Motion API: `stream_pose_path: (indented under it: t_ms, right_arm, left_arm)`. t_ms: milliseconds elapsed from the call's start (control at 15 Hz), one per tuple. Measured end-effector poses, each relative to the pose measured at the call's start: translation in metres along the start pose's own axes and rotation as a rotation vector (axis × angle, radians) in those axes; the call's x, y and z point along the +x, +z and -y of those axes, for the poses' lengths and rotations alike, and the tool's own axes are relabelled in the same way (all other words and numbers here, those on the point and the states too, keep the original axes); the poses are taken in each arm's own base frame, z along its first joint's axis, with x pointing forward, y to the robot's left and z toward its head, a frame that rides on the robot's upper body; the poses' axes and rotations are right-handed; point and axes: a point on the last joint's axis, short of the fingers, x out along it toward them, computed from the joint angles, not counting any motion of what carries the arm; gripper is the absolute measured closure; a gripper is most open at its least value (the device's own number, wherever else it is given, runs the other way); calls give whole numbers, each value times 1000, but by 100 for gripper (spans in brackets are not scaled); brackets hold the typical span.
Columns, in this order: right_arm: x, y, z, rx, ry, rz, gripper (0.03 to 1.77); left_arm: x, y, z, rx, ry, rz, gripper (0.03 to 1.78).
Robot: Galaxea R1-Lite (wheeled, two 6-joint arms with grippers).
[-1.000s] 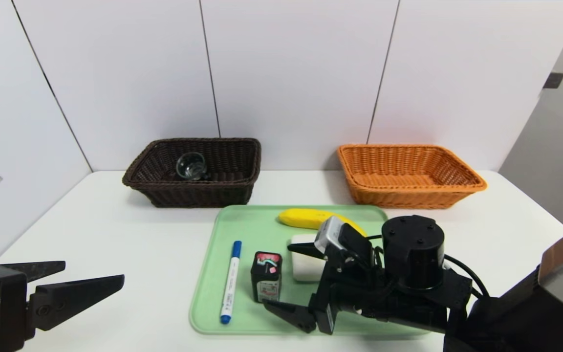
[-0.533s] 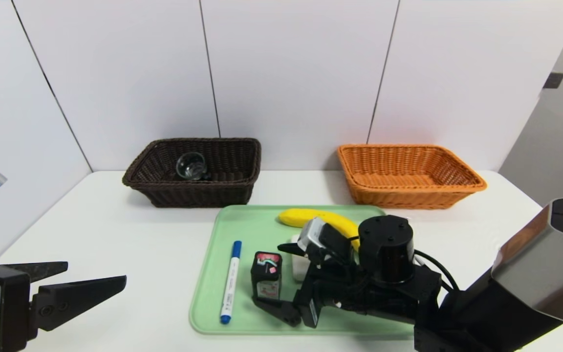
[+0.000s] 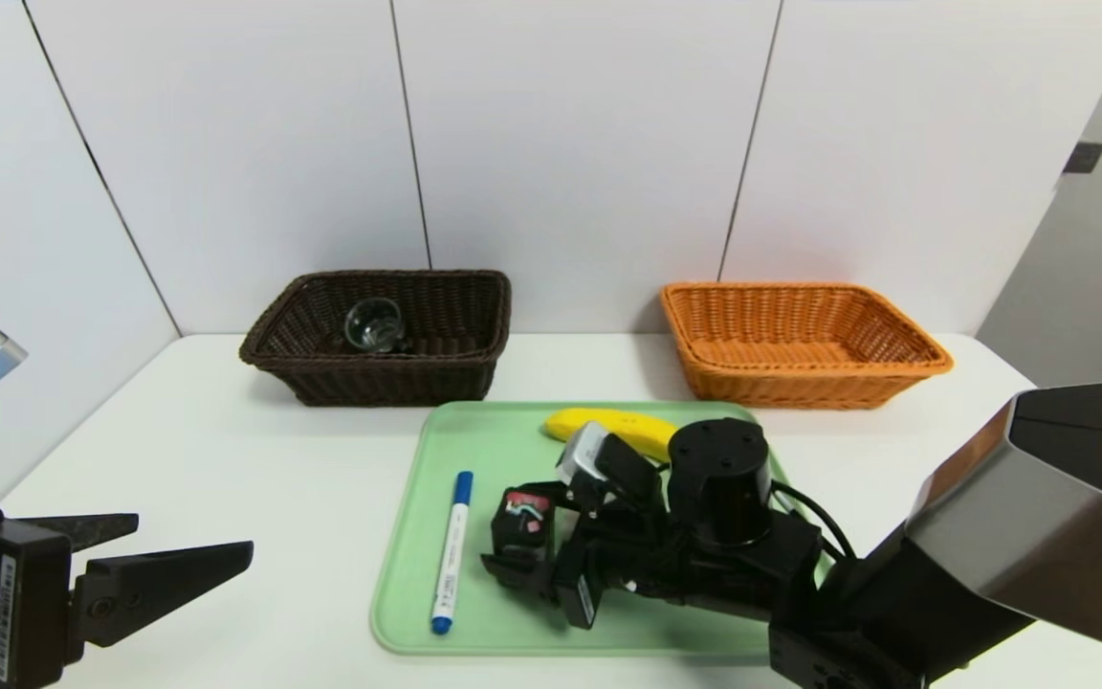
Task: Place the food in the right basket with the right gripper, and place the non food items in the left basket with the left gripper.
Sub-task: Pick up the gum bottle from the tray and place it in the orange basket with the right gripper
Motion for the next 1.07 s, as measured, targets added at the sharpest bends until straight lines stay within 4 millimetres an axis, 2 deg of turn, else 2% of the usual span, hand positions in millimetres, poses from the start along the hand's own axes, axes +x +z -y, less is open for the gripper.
stream_pose_path:
  t_ms: [200, 400, 533, 667, 867, 1067]
  right_arm:
    - [1, 3, -3, -6, 7, 8, 103]
    - [-2, 12, -10, -5, 14, 11, 104]
    - [-3, 27, -9, 29, -44, 4, 104]
    - [-5, 56, -5, 96, -94, 21, 104]
    - [-16, 119, 9, 195, -169, 45, 104]
    - [-42, 178, 34, 255, -268, 54, 104]
  left_arm:
    - [0, 0, 0, -1, 1, -3, 12]
    - [0, 0, 0, -1, 2, -4, 12]
    - [0, -1, 0, -1, 2, -5, 12]
    - [1, -1, 0, -1, 2, -8, 12]
    - [1, -2, 0, -1, 2, -9, 12]
    - [1, -2, -1, 0, 3, -10, 12]
